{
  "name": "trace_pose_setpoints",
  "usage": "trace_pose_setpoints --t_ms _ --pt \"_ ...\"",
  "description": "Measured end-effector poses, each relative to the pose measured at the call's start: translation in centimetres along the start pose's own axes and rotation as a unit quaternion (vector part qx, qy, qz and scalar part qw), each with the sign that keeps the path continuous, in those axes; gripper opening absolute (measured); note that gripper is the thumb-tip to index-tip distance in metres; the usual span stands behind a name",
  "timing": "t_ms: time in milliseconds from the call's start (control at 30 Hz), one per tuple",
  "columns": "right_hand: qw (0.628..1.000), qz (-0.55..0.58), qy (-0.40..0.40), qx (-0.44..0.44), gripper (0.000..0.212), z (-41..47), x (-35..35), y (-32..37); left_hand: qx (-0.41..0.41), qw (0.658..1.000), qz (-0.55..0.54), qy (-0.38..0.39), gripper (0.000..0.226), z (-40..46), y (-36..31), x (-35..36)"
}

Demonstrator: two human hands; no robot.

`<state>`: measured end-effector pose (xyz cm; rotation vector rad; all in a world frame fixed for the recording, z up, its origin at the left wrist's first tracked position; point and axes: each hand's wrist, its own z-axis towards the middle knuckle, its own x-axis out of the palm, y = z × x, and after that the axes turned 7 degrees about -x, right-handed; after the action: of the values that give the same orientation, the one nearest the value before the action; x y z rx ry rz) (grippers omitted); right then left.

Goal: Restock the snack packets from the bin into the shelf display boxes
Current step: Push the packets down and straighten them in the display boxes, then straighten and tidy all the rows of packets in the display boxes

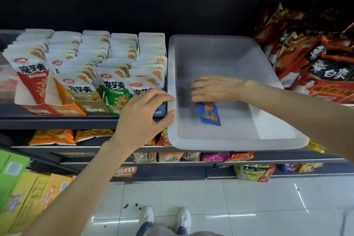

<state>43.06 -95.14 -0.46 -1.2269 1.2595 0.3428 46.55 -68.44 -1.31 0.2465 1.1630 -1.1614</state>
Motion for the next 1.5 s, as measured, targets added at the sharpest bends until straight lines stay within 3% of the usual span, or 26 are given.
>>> trace_pose_setpoints --t_ms 100,167,267,333,400,467,500,600,667,700,767,833,900,967,1033,1300,1500 --pt "0.995 0.06 -0.018 0.076 0.018 -0.9 -0.9 -0.3 0.0 1.0 0.011 0.002 0.034 0.2 -0.2 -0.2" --pt "0.983 0.093 -0.05 0.152 0.005 -1.6 -2.6 0.4 -0.005 1.0 0.003 0.014 0.04 0.5 -0.4 -0.7" --pt "0.96 0.102 -0.103 0.241 0.024 -2.1 -7.1 1.2 -0.057 0.991 -0.112 0.045 0.06 1.4 -1.9 -2.2" --pt "0.951 0.092 -0.133 0.265 0.021 -1.6 -10.1 1.8 -0.05 0.986 -0.152 0.047 0.067 2.4 -3.4 -3.3" --pt "0.926 0.099 -0.198 0.307 0.013 -0.9 -12.4 2.2 -0.012 0.99 -0.136 0.031 0.046 3.5 -4.4 -4.3" --pt "0.861 0.156 -0.278 0.396 0.016 -0.4 -13.8 2.4 -0.004 0.991 -0.13 -0.008 0.021 4.3 -4.2 -5.0" --pt "0.807 0.207 -0.327 0.446 0.023 -0.3 -14.1 2.4 -0.016 0.989 -0.144 -0.022 0.014 4.6 -3.8 -5.2" --pt "0.594 0.374 -0.454 0.549 0.046 0.8 -14.0 2.5 -0.074 0.975 -0.209 -0.031 0.01 4.4 -1.7 -5.4" --pt "0.485 0.501 -0.451 0.557 0.048 2.5 -13.5 2.8 -0.101 0.965 -0.242 -0.022 0.011 3.9 -0.4 -5.5" --pt "0.469 0.547 -0.424 0.548 0.044 3.5 -13.3 2.9 -0.106 0.963 -0.248 -0.017 0.013 3.6 0.2 -5.5" --pt "0.492 0.568 -0.389 0.533 0.038 5.2 -13.2 3.2 -0.106 0.962 -0.253 -0.017 0.011 2.9 1.0 -5.7" --pt "0.511 0.524 -0.42 0.536 0.034 5.8 -13.6 3.0 -0.098 0.967 -0.229 -0.054 0.008 2.3 2.1 -6.1" --pt "0.493 0.466 -0.495 0.543 0.036 5.4 -14.1 2.7 -0.06 0.988 -0.102 -0.099 0.026 2.0 3.7 -6.2" --pt "0.473 0.431 -0.552 0.534 0.038 4.8 -14.6 2.6 -0.024 0.996 0.028 -0.081 0.039 1.9 5.2 -6.0" --pt "0.49 0.407 -0.558 0.533 0.04 4.6 -14.7 2.9 0.007 0.994 0.101 -0.044 0.04 2.0 5.9 -5.5" --pt "0.548 0.449 -0.455 0.539 0.042 8.3 -13.4 4.0 0.044 0.991 0.124 0.008 0.026 6.3 7.0 -6.0" --pt "0.499 0.409 -0.534 0.546 0.044 7.6 -14.3 4.3 0.069 0.99 0.116 0.034 0.022 8.1 6.9 -6.4"
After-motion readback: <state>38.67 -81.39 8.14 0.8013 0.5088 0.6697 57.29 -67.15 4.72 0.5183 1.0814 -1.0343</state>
